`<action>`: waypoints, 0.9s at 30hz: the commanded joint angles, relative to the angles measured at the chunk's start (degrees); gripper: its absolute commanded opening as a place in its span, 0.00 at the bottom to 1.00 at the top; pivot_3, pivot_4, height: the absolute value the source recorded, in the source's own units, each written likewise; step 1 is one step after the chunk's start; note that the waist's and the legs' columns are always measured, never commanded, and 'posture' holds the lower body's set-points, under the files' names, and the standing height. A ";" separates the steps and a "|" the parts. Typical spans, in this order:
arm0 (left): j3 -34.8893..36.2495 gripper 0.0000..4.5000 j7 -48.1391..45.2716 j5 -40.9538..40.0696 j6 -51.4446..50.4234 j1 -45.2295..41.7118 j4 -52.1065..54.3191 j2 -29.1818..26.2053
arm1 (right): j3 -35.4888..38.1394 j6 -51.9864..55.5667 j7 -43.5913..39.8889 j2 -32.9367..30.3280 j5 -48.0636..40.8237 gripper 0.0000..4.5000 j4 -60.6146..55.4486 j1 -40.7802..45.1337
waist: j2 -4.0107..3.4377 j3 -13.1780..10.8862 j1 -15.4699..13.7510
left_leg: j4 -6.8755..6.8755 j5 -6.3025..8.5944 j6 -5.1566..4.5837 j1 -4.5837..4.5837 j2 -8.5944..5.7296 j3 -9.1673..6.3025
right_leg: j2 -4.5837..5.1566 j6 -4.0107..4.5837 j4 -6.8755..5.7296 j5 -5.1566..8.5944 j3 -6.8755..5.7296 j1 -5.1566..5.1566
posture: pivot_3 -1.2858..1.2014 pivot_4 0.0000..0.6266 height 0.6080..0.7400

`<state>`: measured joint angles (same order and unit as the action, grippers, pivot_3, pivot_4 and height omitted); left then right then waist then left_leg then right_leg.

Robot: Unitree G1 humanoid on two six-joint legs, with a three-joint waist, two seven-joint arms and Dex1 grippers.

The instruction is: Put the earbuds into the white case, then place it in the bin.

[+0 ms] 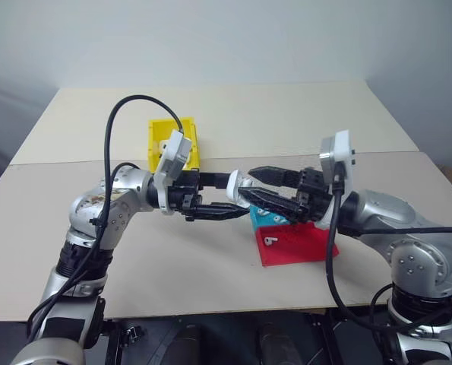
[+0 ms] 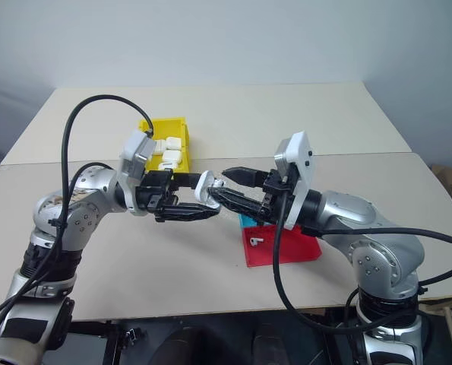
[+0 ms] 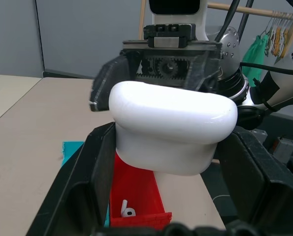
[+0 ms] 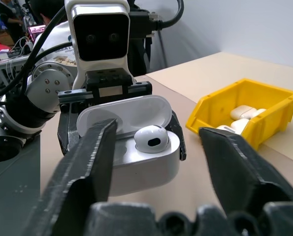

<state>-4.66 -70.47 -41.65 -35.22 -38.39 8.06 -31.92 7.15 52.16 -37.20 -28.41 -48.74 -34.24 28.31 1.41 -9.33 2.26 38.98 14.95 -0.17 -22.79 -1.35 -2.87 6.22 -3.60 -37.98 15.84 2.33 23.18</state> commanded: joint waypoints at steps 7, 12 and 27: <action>1.82 0.63 0.13 1.00 1.37 -0.26 0.74 -1.15 | 6.52 -2.50 -3.31 -5.29 -6.87 0.99 -0.83 -0.52 | 0.01 0.00 -0.07 | 0.00 0.00 0.00 -0.02 0.00 0.00 | 0.00 0.00 0.01 0.00 -0.01 0.00 | 0.52 0.24 1.00; 4.51 0.63 -1.09 0.79 1.80 2.22 1.66 -4.56 | 4.13 -6.76 -15.42 -16.57 -0.50 0.99 9.91 3.52 | -0.01 -0.01 0.20 | 0.00 0.01 -0.01 0.03 0.01 0.04 | -0.01 0.00 0.17 0.00 0.02 -0.02 | 0.52 0.24 1.00; 8.33 0.63 1.48 -0.95 1.57 8.87 9.69 -6.01 | -39.52 -43.10 -51.79 -12.67 47.36 0.64 60.90 38.71 | -0.05 -0.04 0.85 | -0.03 -0.03 0.05 -0.18 0.09 0.05 | -0.05 0.01 0.13 0.00 0.00 0.19 | 0.52 0.24 1.00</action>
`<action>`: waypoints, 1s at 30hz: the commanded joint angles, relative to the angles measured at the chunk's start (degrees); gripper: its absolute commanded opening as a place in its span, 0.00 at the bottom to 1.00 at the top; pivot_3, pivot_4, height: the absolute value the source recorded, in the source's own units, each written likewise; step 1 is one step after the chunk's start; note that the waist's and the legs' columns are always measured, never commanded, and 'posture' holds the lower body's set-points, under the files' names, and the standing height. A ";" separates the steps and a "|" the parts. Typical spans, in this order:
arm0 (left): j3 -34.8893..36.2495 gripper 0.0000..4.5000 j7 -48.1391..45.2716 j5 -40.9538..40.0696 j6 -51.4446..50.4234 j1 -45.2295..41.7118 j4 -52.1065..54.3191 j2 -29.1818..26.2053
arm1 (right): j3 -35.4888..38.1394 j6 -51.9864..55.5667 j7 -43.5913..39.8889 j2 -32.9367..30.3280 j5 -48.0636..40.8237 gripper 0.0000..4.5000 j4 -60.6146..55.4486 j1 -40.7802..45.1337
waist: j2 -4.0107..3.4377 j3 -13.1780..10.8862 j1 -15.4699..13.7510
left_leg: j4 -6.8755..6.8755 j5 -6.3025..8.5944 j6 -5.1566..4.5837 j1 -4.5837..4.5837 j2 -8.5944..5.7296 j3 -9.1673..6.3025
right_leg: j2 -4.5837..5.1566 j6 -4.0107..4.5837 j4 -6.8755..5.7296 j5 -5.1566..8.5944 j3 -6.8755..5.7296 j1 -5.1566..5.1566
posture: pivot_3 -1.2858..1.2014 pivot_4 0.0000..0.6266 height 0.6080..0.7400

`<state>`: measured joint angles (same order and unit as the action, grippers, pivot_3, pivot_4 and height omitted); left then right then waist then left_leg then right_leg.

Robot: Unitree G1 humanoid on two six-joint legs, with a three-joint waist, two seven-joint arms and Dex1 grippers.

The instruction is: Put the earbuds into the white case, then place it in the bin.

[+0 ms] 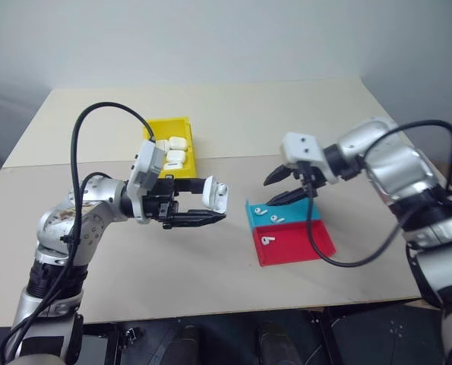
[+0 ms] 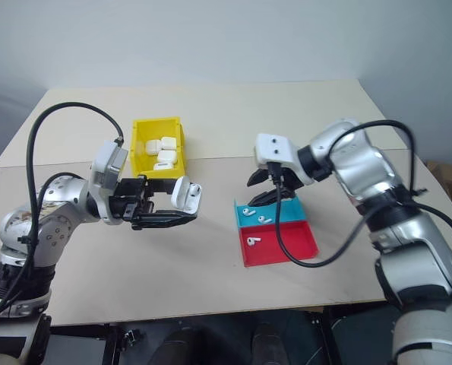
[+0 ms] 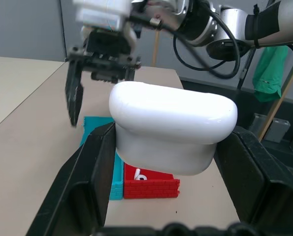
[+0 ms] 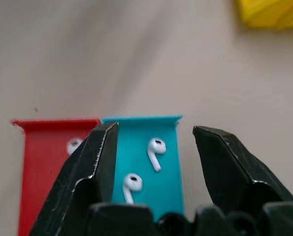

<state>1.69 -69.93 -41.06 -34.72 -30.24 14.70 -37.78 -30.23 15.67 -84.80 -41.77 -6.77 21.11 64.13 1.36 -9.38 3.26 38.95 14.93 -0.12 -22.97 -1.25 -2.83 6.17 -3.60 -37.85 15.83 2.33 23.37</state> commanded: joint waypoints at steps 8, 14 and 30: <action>3.59 0.63 2.95 -2.62 0.40 2.83 5.55 -1.32 | -5.20 -14.40 -6.93 4.64 14.08 0.64 16.49 4.99 | 0.00 0.00 -0.68 | -0.02 -0.04 0.10 -0.06 -0.01 -0.01 | 0.01 0.00 -0.01 0.00 0.00 0.10 | 0.52 0.24 1.00; 4.02 0.63 3.85 -3.50 -0.05 3.44 6.54 -2.08 | -3.54 -15.32 -5.05 6.30 16.34 0.38 18.18 3.67 | -0.01 0.00 -0.57 | -0.02 -0.06 0.13 -0.05 0.00 0.01 | 0.00 0.01 -0.14 0.00 0.03 0.17 | 0.52 0.24 1.00; 3.37 0.63 4.00 -3.37 0.40 3.15 5.96 -2.74 | -3.02 -19.52 -6.57 6.80 17.97 0.38 19.94 2.27 | -0.01 0.00 -0.58 | -0.02 -0.07 0.16 -0.03 -0.01 0.01 | 0.00 0.01 -0.15 0.00 0.02 0.16 | 0.52 0.24 1.00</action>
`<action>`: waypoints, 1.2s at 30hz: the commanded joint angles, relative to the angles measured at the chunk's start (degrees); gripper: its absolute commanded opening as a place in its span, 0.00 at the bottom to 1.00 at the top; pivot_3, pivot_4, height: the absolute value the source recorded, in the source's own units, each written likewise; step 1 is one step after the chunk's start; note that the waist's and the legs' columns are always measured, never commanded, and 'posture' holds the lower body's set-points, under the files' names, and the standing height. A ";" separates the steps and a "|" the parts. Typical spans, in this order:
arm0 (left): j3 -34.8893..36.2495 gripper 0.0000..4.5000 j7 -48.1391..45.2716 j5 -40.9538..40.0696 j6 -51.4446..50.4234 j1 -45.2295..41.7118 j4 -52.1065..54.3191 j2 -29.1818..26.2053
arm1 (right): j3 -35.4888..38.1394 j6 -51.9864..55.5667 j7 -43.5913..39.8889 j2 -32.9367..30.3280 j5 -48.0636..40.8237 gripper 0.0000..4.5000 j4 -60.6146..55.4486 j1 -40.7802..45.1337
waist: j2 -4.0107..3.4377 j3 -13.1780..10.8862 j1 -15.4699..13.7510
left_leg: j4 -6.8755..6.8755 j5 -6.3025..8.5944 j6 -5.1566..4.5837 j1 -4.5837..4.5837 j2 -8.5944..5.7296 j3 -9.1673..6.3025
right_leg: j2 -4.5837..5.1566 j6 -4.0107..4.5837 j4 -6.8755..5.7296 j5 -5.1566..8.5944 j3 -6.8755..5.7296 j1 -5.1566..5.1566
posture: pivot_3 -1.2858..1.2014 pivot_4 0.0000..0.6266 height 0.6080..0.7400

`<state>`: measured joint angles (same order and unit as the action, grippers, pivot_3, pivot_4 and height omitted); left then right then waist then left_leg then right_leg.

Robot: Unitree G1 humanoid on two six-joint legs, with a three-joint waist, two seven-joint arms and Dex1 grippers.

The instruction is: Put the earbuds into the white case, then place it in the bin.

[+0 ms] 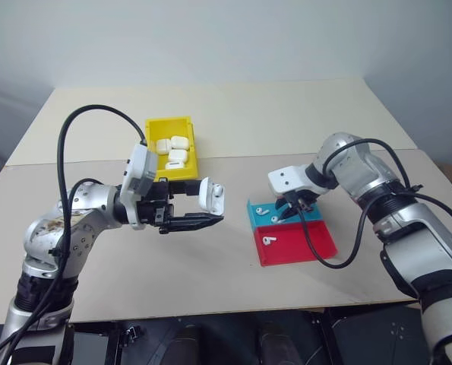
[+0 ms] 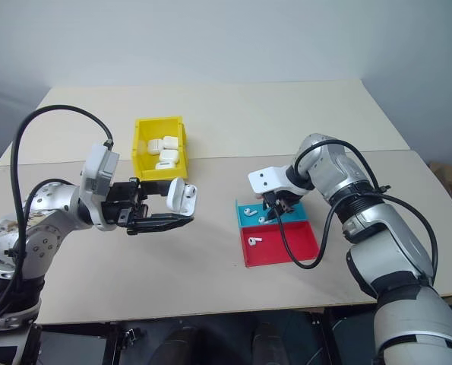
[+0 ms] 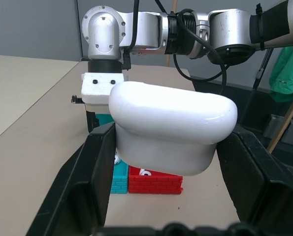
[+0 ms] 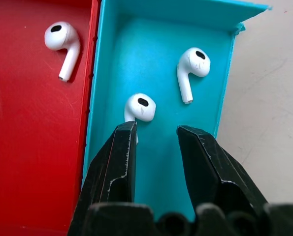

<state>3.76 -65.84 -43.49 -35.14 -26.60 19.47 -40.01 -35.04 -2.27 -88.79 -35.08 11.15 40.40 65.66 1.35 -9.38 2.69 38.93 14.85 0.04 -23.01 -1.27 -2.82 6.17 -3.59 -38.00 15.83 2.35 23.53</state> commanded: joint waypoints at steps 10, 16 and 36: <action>1.30 0.63 -0.04 -0.60 1.06 -0.17 1.11 -0.68 | -0.87 -3.76 -3.71 -1.16 -4.56 0.38 0.66 0.99 | 0.00 0.00 -0.02 | 0.00 -0.01 0.02 0.00 0.00 -0.01 | 0.00 0.00 0.00 0.00 0.00 0.00 | 0.52 0.24 1.00; 1.30 0.63 0.08 -0.21 1.19 -0.21 0.93 -0.76 | -3.23 -5.35 -3.71 -1.63 -6.43 0.38 1.03 1.11 | 0.00 0.00 0.02 | 0.00 -0.01 0.02 0.00 0.00 0.00 | 0.00 0.00 0.00 0.00 0.00 0.00 | 0.52 0.24 1.00; 1.65 0.63 0.19 0.09 1.25 0.25 0.70 -1.48 | 0.40 -4.40 -3.09 1.11 -2.69 0.38 2.42 -2.18 | 0.00 0.00 -0.04 | 0.00 -0.01 0.02 0.04 0.01 -0.01 | 0.00 0.00 -0.01 0.00 -0.01 -0.04 | 0.52 0.24 1.00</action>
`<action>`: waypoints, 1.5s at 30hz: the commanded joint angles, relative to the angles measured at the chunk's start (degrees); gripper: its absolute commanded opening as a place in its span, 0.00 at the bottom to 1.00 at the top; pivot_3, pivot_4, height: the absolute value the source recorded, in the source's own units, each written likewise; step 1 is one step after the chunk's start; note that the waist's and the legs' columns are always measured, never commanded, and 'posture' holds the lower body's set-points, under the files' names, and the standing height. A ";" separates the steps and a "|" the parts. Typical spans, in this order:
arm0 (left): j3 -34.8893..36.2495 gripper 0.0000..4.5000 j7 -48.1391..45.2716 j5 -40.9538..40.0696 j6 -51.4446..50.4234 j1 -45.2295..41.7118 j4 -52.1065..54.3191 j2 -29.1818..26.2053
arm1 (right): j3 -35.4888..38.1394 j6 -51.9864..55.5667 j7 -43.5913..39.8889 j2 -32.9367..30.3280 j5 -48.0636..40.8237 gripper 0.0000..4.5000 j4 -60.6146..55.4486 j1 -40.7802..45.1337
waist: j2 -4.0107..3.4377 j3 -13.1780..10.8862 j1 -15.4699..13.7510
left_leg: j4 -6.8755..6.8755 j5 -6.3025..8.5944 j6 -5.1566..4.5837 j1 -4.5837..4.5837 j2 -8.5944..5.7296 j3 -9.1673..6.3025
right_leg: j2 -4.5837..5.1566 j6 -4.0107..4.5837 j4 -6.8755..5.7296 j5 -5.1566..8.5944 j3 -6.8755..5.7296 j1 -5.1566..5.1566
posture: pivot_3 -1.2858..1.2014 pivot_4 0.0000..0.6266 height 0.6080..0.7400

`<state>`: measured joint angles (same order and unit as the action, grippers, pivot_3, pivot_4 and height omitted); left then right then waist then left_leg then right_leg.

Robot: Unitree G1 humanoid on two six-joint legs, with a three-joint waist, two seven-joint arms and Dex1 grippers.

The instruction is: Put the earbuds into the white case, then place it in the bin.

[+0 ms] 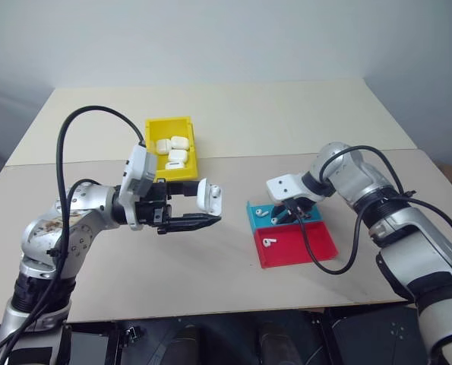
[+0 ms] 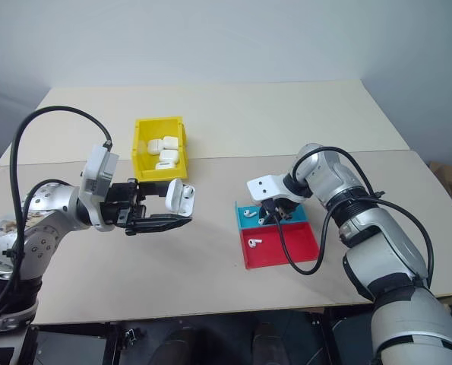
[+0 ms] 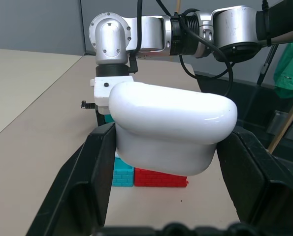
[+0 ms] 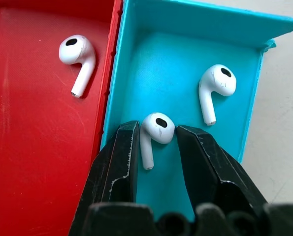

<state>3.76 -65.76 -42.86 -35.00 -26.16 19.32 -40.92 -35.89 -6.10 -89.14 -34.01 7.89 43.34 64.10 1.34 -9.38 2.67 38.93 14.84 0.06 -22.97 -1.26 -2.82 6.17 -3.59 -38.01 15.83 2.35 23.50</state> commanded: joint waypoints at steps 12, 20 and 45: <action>1.24 0.63 -0.12 -0.37 1.24 -1.08 0.02 -0.38 | 7.10 5.77 -2.74 -0.95 -1.39 0.14 -3.33 -1.58 | 0.00 0.00 -0.02 | 0.00 0.00 -0.01 0.07 0.00 -0.01 | 0.00 0.00 0.00 0.00 0.00 -0.09 | 0.52 0.24 1.00; 0.22 0.63 -0.17 0.03 2.17 -4.82 -3.73 1.90 | 25.01 27.06 2.45 -6.05 -16.10 0.14 -18.51 -7.00 | 0.00 0.00 -0.57 | 0.01 0.02 -0.04 -0.03 0.00 -0.05 | 0.00 0.00 0.03 0.00 -0.04 -0.06 | 0.52 0.24 1.00; -5.84 0.63 -0.37 6.21 3.72 -24.55 -23.52 15.10 | 50.72 65.00 58.49 15.32 -64.86 0.14 -73.02 -25.43 | -0.01 0.01 0.10 | 0.02 0.05 -0.12 0.03 -0.09 -0.04 | 0.04 0.01 -0.07 -0.01 0.02 -0.09 | 0.52 0.24 1.00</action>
<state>-2.97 -65.46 -36.25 -32.54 -49.49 -4.83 -25.89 14.86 61.07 -31.37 -18.26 -55.92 -27.41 38.41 1.34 -9.37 2.77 38.95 14.90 -0.06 -22.93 -1.35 -2.87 6.21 -3.58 -38.08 15.82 2.36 23.41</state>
